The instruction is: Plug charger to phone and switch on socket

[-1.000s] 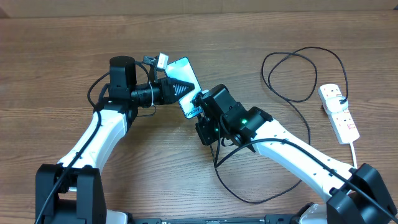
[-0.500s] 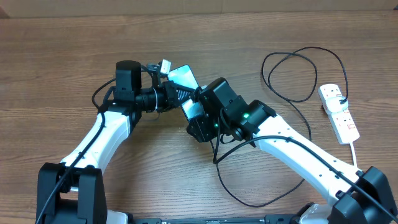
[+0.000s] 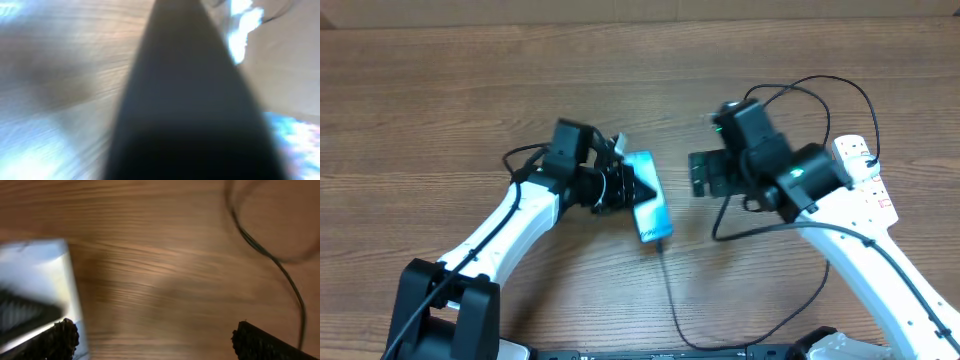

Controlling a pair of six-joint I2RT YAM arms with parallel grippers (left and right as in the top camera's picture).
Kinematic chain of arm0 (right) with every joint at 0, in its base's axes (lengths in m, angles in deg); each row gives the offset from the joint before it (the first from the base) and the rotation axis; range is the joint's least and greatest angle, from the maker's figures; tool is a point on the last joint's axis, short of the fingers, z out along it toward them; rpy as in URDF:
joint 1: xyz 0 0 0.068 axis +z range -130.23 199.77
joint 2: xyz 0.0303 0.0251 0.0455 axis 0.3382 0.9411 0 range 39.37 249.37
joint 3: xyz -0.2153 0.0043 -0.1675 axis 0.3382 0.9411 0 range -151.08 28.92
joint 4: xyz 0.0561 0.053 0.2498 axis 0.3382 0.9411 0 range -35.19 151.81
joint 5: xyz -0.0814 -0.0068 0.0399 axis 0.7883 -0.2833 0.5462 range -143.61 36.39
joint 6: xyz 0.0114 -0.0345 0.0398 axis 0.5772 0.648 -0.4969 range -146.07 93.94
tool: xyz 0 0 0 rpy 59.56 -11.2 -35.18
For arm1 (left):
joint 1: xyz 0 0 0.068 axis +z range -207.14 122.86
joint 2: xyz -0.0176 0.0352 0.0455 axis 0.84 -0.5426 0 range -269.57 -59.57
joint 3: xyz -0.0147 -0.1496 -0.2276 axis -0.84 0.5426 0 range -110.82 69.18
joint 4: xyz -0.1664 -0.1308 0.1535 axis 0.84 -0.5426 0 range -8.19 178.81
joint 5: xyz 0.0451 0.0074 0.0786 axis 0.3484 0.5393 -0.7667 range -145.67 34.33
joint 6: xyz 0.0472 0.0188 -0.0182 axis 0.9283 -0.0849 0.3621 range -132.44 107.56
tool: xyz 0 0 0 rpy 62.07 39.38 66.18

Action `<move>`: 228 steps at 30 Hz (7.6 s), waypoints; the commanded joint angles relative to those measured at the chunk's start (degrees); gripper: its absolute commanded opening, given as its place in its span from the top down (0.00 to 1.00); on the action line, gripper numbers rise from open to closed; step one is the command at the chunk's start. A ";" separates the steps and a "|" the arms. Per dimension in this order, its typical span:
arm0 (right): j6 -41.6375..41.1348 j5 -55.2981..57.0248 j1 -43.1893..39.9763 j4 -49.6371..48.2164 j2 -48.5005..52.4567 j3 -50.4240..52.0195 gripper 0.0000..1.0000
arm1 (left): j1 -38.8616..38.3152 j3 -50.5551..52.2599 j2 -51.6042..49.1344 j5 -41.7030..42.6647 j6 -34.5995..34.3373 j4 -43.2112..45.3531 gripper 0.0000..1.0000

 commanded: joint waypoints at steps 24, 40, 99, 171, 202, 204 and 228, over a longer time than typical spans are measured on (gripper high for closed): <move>-5.16 -2.54 -3.74 -0.20 -0.35 -0.87 0.00 | 7.32 -13.86 -22.80 8.76 29.42 -5.42 0.96; -5.16 -2.51 -3.74 -2.05 -0.35 -0.87 0.00 | 7.61 -13.29 -24.83 3.56 31.98 -10.29 0.96; -5.16 -2.51 -3.74 -4.44 -0.35 -0.87 0.00 | 7.63 -8.81 -24.83 -19.58 23.67 -12.22 0.57; -22.03 6.16 -45.11 0.44 6.78 -0.90 0.96 | 9.77 -53.44 25.57 -55.93 10.73 -56.41 0.29; -9.97 -10.23 -58.14 -8.17 28.63 -7.06 0.96 | 9.77 -52.85 36.50 -61.29 10.29 -67.04 0.00; -9.97 -10.73 -58.03 -8.11 30.38 -7.06 0.96 | 9.77 -52.85 36.50 -61.29 10.29 -67.04 0.00; -9.38 -12.85 -56.81 -10.88 34.16 -7.37 0.96 | 9.77 -52.85 36.50 -61.29 10.29 -67.04 0.01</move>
